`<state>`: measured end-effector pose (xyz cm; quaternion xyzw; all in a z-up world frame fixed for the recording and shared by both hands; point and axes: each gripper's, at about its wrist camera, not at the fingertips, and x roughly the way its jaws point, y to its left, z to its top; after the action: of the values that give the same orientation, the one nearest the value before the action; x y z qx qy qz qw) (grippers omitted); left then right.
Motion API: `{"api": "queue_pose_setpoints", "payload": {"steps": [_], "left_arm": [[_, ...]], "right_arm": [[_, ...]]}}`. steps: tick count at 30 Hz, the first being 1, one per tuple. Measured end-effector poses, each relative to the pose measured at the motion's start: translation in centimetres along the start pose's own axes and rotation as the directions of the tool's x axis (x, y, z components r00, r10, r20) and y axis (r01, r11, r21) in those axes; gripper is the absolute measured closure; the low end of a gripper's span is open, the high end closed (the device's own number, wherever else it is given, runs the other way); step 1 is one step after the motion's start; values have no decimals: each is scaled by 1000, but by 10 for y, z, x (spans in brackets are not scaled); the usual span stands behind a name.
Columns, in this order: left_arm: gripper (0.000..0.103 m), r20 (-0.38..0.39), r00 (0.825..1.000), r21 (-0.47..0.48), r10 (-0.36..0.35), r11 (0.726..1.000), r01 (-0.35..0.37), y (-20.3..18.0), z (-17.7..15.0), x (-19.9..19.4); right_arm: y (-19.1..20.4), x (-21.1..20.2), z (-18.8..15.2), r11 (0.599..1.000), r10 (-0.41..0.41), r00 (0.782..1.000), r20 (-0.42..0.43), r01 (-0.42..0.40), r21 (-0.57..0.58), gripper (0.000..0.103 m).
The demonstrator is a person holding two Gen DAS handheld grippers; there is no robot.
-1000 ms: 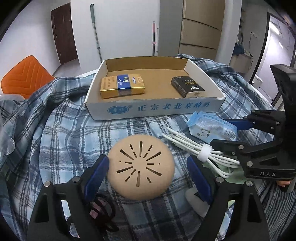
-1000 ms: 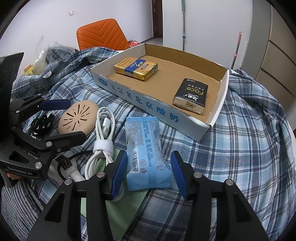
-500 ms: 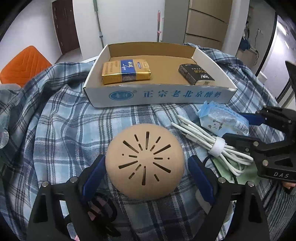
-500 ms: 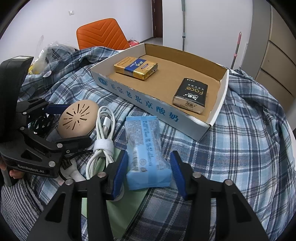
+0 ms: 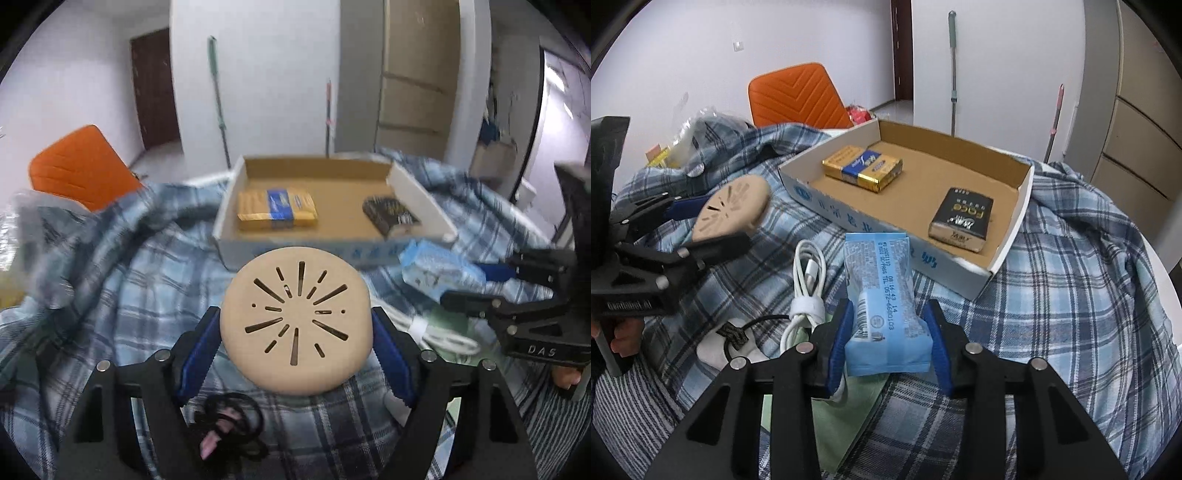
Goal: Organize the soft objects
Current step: 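Carry the blue packet and beige disc over the box and open both tools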
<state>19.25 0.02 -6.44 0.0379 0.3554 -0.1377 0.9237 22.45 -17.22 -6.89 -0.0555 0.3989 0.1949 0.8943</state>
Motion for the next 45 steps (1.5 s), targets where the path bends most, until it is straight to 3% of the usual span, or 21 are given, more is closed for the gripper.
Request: {"api": "queue_pose_setpoints", "payload": {"steps": [4, 7, 10, 16, 26, 31, 35, 39, 43, 45], "left_arm": [[23, 75, 997, -43, -20, 999, 24, 11, 2, -16], [23, 162, 985, -21, -60, 998, 64, 9, 2, -34], [22, 274, 955, 37, -115, 993, 110, 1, -1, -57], [22, 399, 911, 96, -100, 993, 67, -11, -6, -83], [22, 455, 887, 66, -82, 996, 58, -7, -3, -97], [22, 488, 866, 90, -111, 993, 77, -10, 11, -105], [22, 526, 842, 129, -117, 990, 57, -18, 26, -104], [22, 541, 827, 145, -152, 986, 86, -21, 45, -91], [22, 533, 832, 142, -152, 986, 89, -19, 61, -65], [22, 529, 837, 120, -137, 989, 86, -16, 70, -50]], "right_arm": [[-3, -17, 0, 1000, 6, 995, 95, -8, 20, 64], [-4, -34, -1, 1000, 10, 981, 192, -16, 27, 64], [-4, -48, -2, 999, 30, 962, 272, -38, 25, 64], [2, -65, -3, 1000, 19, 932, 363, -23, 8, 64], [4, -76, -8, 1000, 27, 914, 405, -24, -13, 64], [0, -90, -4, 1000, -7, 885, 466, 10, -5, 64], [-2, -94, 10, 999, -33, 877, 479, 45, -14, 64], [-7, -90, 34, 997, -65, 860, 507, 81, -10, 64], [-12, -78, 54, 995, -66, 838, 542, 99, -31, 64], [-14, -67, 63, 993, -71, 838, 541, 111, -41, 64]]}}
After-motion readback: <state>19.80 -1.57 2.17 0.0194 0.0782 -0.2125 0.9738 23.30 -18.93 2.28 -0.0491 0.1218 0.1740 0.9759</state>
